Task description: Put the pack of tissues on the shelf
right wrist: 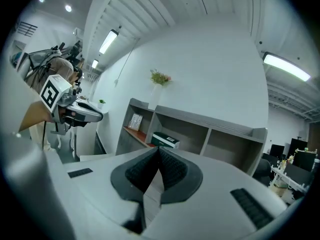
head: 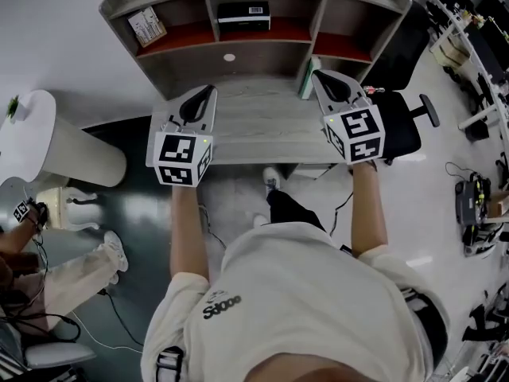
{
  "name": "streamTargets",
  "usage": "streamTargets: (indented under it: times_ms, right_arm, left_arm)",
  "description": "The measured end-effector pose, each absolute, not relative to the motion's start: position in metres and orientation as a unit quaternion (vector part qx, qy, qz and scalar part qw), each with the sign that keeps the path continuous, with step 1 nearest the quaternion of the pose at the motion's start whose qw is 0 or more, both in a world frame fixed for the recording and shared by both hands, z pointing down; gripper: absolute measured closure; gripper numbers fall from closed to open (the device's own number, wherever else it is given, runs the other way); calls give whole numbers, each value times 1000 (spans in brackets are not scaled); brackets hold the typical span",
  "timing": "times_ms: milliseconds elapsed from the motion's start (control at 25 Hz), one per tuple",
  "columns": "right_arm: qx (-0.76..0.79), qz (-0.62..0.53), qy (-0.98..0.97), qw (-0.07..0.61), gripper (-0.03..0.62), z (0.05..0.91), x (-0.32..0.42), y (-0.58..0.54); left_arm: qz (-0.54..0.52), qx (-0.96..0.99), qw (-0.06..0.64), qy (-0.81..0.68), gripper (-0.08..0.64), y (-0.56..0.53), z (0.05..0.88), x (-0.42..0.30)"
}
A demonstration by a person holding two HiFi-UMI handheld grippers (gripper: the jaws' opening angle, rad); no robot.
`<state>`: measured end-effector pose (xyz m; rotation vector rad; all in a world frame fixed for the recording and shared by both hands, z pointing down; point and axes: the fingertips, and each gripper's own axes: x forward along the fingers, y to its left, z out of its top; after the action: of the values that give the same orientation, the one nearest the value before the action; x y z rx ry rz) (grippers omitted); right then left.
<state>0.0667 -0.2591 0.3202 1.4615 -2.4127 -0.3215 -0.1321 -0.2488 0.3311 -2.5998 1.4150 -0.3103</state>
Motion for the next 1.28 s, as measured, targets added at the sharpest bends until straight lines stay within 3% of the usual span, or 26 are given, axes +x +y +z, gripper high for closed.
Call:
streamTargets:
  times_ms: [560, 1280]
  right_arm:
    - [503, -146, -842, 131, 586, 296, 90, -185]
    - [488, -163, -847, 133, 586, 292, 89, -178]
  left_arm:
    - [-104, -877, 110, 455, 538, -189, 317, -95]
    - [-106, -877, 121, 452, 538, -179, 312, -85]
